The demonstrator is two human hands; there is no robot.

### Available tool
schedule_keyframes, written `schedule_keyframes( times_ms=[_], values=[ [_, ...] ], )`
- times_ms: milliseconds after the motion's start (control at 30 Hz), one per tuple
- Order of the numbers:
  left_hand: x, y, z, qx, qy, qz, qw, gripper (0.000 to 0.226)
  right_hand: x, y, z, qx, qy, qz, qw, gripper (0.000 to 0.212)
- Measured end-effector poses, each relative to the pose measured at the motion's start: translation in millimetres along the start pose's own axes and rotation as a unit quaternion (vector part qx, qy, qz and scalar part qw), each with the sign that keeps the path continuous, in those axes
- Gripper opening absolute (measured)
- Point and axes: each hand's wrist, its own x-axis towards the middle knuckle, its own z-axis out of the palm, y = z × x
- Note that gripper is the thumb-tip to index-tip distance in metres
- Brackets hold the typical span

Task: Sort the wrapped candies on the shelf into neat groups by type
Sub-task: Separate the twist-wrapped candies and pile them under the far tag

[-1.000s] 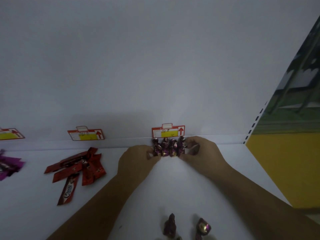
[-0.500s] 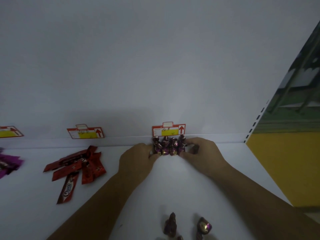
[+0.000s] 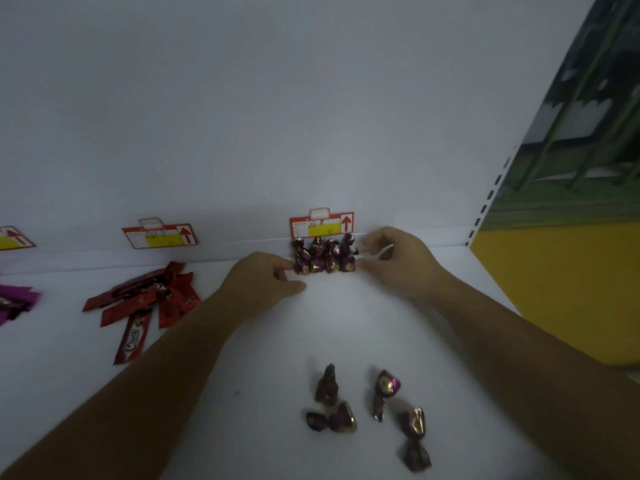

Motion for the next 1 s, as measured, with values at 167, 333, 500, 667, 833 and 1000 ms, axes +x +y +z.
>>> schedule_keyframes(
  times_ms=[167,333,500,667,833,1000],
  values=[
    [-27,-5,-11,-0.002,-0.114,0.071,0.991,0.037,-39,-19,-36,-0.057,-0.264,-0.065,0.961,0.015],
    [-46,-6,-12,-0.003,-0.056,0.051,0.997,0.036,-80,-32,-52,-0.081,-0.407,-0.099,0.904,0.027],
    [-42,13,10,0.071,0.033,-0.002,0.997,0.046,-92,-34,-45,-0.090,-0.428,-0.102,0.893,0.031],
    [-28,15,18,0.083,0.087,-0.002,0.993,0.028,-89,-29,-41,-0.062,-0.417,-0.091,0.902,0.023],
    [-16,7,14,0.059,0.119,0.000,0.991,0.027,-66,-13,-34,-0.036,-0.241,-0.050,0.969,0.012],
    [-5,3,14,0.047,0.097,0.022,0.994,0.025,-36,-1,-20,-0.055,-0.106,0.000,0.993,0.021]
  ],
)
